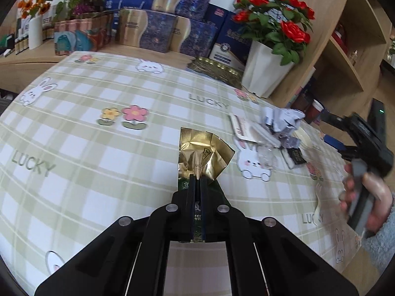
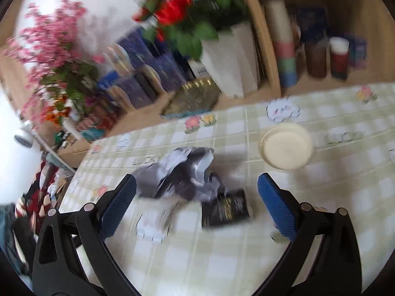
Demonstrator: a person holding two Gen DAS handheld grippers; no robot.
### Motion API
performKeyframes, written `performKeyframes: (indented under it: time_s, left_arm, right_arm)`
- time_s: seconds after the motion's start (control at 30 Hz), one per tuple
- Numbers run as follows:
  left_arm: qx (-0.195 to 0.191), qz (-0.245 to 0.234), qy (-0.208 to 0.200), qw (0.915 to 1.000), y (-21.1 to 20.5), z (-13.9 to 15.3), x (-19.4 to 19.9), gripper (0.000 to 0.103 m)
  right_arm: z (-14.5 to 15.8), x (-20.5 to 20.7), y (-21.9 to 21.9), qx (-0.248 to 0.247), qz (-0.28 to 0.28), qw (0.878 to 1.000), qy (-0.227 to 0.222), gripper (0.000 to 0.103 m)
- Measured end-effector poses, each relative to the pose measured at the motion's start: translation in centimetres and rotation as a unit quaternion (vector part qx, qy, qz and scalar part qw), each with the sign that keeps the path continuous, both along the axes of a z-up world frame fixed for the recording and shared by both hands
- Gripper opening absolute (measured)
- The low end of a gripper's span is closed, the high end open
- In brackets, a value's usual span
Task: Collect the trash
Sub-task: 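Grasp the crumpled grey plastic bag with the right tool while the left tool holds the packet, then carry the grey bag into the brown bin and open the right tool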
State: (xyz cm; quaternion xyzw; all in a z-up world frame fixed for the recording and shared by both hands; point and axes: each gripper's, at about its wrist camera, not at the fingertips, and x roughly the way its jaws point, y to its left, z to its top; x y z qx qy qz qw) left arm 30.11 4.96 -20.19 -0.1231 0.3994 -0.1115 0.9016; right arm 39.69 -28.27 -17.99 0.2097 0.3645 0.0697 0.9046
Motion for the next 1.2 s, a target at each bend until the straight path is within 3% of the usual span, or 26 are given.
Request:
performKeyframes:
  time_s: [0.17, 0.33, 0.37, 0.4, 0.5, 0.87, 1.2]
  left_arm:
    - [0.012, 0.001, -0.008, 0.9999, 2.1, 0.5, -1.3, 0.003]
    - [0.03, -0.013, -0.015, 0.9993, 2.5, 0.7, -2.8, 0.003]
    - [0.032, -0.013, -0.018, 0.9992, 2.5, 0.8, -3.2, 0.003]
    - [0.032, -0.013, -0.02, 0.9992, 2.5, 0.9, -3.4, 0.003]
    - [0.021, -0.01, -0.023, 0.9995, 2.6, 1.3, -4.1, 0.003]
    - [-0.01, -0.033, -0.023, 0.9992, 0.0, 2.6, -7.6, 0.003]
    - [-0.018, -0.079, -0.036, 0.9961, -3.5, 5.3, -12.8, 0.003]
  right_arm:
    - [-2.1, 4.1, 0.5, 0.054, -0.039, 0.997, 0.032, 0.097]
    - [-3.4, 5.8, 1.1, 0.07, -0.043, 0.995, 0.065, 0.097]
    - [-3.5, 6.1, 1.4, 0.069, -0.034, 0.994, 0.076, 0.089]
    - [-3.5, 6.2, 1.7, 0.068, -0.019, 0.994, 0.086, 0.061]
    - [-2.7, 5.2, 1.8, 0.072, -0.002, 0.994, 0.08, 0.047]
    - [3.9, -3.0, 0.2, 0.015, 0.048, 0.999, -0.017, 0.045]
    - [4.9, -14.7, -0.6, 0.021, 0.085, 0.995, -0.043, 0.045]
